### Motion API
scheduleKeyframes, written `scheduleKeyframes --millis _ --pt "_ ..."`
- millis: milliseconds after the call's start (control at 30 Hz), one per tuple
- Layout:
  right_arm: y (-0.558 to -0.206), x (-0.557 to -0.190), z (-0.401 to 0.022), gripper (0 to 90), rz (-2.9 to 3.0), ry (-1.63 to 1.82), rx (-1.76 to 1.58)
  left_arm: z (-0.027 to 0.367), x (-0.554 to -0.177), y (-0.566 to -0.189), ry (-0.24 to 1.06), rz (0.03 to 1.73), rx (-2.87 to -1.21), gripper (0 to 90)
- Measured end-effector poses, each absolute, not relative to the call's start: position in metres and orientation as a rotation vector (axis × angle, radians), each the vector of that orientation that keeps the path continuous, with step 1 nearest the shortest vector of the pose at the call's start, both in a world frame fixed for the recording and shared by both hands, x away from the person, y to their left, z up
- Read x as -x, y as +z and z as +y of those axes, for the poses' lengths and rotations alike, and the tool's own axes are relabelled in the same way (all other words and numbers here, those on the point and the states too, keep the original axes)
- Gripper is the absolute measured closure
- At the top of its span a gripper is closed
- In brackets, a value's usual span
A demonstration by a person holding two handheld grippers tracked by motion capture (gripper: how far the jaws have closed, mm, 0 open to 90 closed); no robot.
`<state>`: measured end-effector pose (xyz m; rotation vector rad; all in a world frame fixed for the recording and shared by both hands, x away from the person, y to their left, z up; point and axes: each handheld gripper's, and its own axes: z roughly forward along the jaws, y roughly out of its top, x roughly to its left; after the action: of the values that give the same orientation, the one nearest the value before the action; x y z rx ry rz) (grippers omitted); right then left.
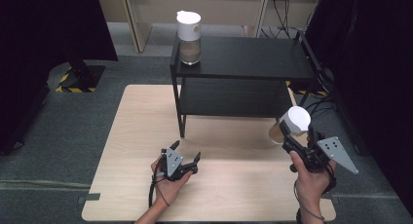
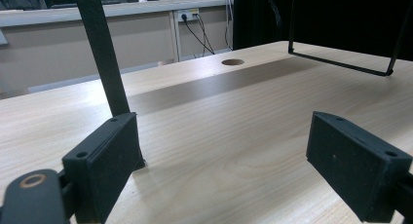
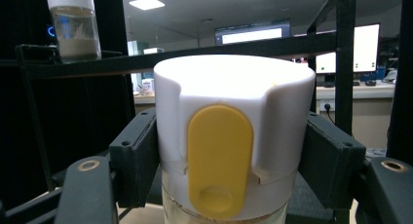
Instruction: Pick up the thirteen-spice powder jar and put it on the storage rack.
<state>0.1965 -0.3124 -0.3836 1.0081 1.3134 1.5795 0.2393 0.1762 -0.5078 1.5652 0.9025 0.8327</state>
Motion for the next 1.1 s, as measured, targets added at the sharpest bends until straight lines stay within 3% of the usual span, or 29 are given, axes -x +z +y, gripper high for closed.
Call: scheduleKeyframes --millis 1100 --pt "-0.335 -0.216 -0.309 31.0 1.253 1.593 -0.969 0.175 -0.239 -0.507 0.835 0.902 -1.569 11.9"
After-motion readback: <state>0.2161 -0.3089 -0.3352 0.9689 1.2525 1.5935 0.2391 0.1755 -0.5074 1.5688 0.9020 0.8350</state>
